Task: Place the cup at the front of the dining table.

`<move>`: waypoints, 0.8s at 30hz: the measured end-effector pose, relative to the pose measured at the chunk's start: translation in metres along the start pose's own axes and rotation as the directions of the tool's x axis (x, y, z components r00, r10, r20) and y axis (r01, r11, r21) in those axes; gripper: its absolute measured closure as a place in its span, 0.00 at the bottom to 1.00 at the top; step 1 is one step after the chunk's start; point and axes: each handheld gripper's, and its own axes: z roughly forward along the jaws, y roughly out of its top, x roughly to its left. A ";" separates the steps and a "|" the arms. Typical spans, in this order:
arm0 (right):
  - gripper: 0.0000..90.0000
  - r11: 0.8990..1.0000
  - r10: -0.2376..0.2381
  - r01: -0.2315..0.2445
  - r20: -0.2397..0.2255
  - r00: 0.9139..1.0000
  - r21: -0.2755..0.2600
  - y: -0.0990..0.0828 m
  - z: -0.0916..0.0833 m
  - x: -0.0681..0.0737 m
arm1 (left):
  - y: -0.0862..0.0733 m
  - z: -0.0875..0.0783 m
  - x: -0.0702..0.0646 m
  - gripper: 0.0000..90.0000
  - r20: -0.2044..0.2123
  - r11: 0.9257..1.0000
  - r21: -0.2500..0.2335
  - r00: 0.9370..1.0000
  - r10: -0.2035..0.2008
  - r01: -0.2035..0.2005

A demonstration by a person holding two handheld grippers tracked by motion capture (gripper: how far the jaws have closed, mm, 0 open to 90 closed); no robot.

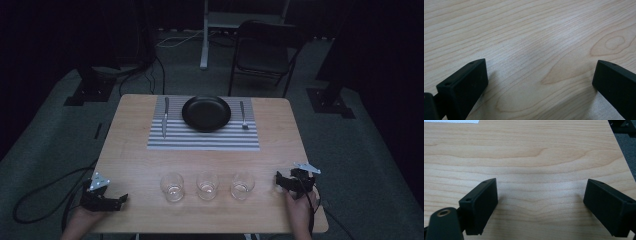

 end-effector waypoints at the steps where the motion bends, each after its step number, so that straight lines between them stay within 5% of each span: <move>1: 0.13 1.000 0.000 0.000 0.000 1.000 0.000 0.000 0.000 0.000 | 0.000 0.000 0.000 0.01 0.001 1.000 0.002 1.000 0.000 0.000; 16: 0.13 1.000 0.000 0.000 0.000 1.000 0.000 0.000 0.000 0.000 | 0.000 0.000 0.005 0.01 0.039 0.999 0.000 0.998 0.047 -0.047; 24: 0.13 1.000 0.000 0.000 0.000 1.000 0.000 0.000 0.000 0.000 | 0.000 -0.001 -0.004 0.02 0.104 0.991 -0.006 0.985 0.135 -0.135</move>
